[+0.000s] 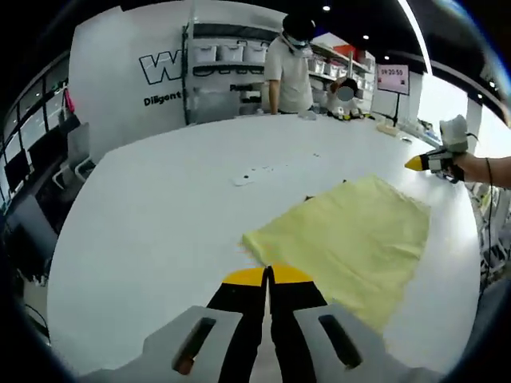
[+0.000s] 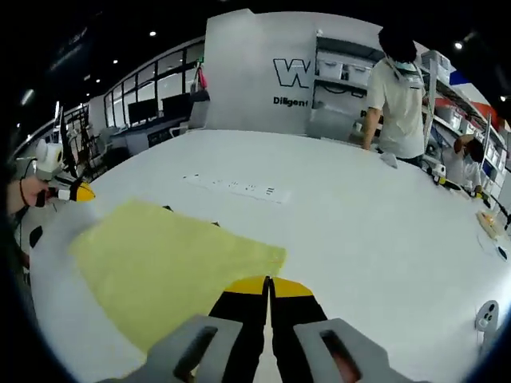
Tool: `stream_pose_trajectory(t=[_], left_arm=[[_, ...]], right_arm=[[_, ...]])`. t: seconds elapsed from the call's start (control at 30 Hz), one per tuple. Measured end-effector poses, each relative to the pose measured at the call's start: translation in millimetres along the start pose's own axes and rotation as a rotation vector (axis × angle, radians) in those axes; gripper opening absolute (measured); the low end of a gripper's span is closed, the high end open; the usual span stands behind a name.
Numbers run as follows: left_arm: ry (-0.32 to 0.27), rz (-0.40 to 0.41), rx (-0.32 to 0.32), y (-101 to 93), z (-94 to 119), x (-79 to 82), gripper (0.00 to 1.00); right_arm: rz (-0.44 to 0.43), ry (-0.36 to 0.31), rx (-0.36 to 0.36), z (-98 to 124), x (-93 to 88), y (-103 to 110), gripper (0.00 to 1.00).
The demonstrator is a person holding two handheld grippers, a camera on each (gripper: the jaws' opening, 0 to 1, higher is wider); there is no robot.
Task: Fold the garment on the visible template until the final outline fits inside the template.
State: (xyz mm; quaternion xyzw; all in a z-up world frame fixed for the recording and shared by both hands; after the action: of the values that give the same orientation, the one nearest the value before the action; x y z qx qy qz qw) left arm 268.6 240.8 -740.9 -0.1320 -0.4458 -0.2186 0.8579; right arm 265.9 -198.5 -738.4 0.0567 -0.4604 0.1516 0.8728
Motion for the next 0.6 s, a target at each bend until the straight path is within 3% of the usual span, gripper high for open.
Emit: stream_pose_trajectory(t=[0.33, 0.5, 0.6], left_arm=[[-0.016, -0.007, -0.035, -25.5, 18, -21.1, 0.02], [-0.015, 0.013, -0.058, -32.5, 26, -33.9, 0.00], [-0.010, 0.037, -0.088, -37.7, 30, -43.2, 0.08]], right_arm=[[-0.030, -0.015, 0.047, 16, -19.5, 17, 0.00], [-0.048, 0.026, 0.071, 26, -35.0, 24, 0.00], [-0.061, 0.037, 0.088, 31, -44.8, 26, 0.00]])
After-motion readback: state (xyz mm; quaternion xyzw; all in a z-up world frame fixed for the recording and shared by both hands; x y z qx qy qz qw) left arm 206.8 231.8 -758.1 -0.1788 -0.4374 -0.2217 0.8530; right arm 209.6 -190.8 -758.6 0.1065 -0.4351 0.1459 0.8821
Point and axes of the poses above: the point that each gripper's makers call its tool centre point, and the gripper's own axes: z roughly backward along the fingers, y roughly to its left, x roughly out of its top, the point moved 8 cm from there along z, roughly backward along the fingers
